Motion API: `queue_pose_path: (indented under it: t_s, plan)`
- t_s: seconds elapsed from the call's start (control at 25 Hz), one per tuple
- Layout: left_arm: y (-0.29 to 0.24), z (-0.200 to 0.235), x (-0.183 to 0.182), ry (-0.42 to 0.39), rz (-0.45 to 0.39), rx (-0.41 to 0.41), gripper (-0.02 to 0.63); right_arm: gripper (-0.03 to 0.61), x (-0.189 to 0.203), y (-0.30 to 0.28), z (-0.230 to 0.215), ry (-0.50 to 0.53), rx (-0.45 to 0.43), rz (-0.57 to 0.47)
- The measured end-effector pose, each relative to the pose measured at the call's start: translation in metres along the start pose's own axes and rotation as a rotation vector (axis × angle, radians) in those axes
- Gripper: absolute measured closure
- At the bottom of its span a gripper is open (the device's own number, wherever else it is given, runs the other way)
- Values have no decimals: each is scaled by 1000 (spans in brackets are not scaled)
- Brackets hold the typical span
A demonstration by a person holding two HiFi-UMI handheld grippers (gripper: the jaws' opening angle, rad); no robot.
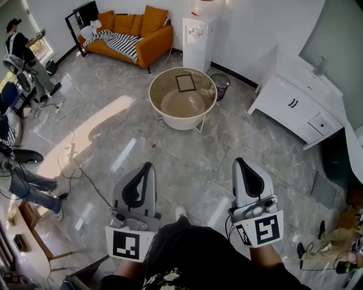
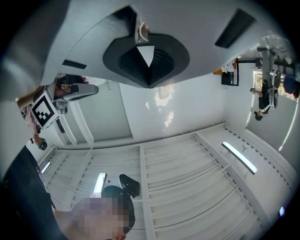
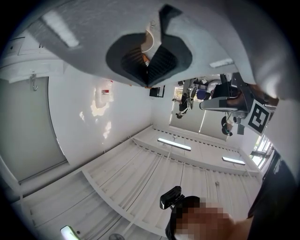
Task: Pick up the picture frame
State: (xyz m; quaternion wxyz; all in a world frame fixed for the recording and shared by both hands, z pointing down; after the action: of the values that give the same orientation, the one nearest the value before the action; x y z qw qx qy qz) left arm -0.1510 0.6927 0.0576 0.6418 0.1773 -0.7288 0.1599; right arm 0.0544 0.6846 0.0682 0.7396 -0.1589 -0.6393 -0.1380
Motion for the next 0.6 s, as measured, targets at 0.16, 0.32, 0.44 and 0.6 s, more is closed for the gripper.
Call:
queue_pose_path:
  t_s: [0.16,0.32,0.44,0.6]
  plan:
    - [-14,21,0,-11,2,-6,611,583,-3,-26,1,21,-8,-11]
    - [-27,38,5,-24,2,8,611,583,2,-45,2,4,8,-11]
    - [-36,48,10,-30,10,28,611,581,6,-56,4,-6,24,-7]
    - [-45,55,16,-34,11,48,611,583,11,-61,1,-15,53,-1]
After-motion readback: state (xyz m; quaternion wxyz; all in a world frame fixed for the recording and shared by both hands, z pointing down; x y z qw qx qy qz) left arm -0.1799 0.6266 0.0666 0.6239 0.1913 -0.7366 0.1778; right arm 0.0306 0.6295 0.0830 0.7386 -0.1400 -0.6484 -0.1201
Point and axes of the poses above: the fingertips, and each gripper's own axes: y backward along the fingers, z to its left, x out of its underside, the point moved 3 cm from there along y, backward along the fingers, and after that the axes turned 8 degrees about z, right-handed, at the moved point
